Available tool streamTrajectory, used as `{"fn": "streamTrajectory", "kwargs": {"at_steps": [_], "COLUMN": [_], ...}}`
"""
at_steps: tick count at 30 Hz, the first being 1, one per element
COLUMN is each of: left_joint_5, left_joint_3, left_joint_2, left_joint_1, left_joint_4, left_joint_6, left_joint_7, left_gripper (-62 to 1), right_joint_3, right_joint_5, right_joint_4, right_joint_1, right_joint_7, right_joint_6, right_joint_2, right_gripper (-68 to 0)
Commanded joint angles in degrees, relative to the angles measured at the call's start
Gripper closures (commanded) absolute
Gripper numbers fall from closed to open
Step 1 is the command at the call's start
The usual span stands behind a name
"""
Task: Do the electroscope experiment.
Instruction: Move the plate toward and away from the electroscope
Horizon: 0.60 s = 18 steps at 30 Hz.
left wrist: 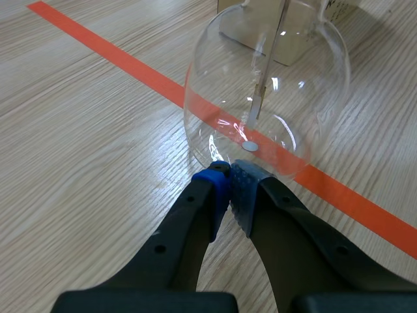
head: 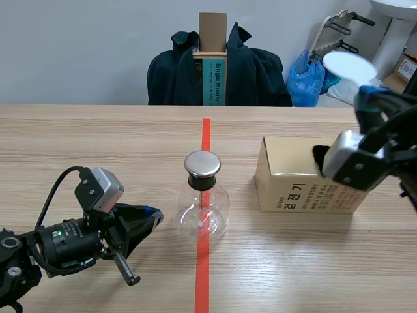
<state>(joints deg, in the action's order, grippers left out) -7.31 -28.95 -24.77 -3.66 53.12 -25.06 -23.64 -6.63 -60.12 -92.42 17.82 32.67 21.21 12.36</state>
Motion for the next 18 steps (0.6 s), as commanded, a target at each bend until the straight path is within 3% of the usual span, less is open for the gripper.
{"fn": "streamTrajectory", "kwargs": {"at_steps": [1,11,18], "left_joint_5": [-0.52,-0.57,-2.34], "left_joint_3": [0.59,0.79,6.08], "left_joint_2": [0.31,-0.83,-7.96], "left_joint_1": [-0.13,0.55,10.69], "left_joint_4": [1.29,2.10,17.77], "left_joint_6": [0.09,0.02,-0.17], "left_joint_7": [-0.81,-0.87,-0.98], "left_gripper": [-2.7,-2.7,-2.7], "right_joint_3": [-1.36,-9.77,-14.36], "right_joint_5": [1.20,8.37,12.37], "right_joint_4": [-3.08,-10.01,-10.69], "right_joint_1": [1.16,7.37,8.90], "right_joint_7": [0.04,0.09,1.36], "right_joint_6": [0.59,0.59,0.57], "right_joint_2": [0.35,0.33,0.35], "right_gripper": [-0.7,-0.7,-0.7]}}
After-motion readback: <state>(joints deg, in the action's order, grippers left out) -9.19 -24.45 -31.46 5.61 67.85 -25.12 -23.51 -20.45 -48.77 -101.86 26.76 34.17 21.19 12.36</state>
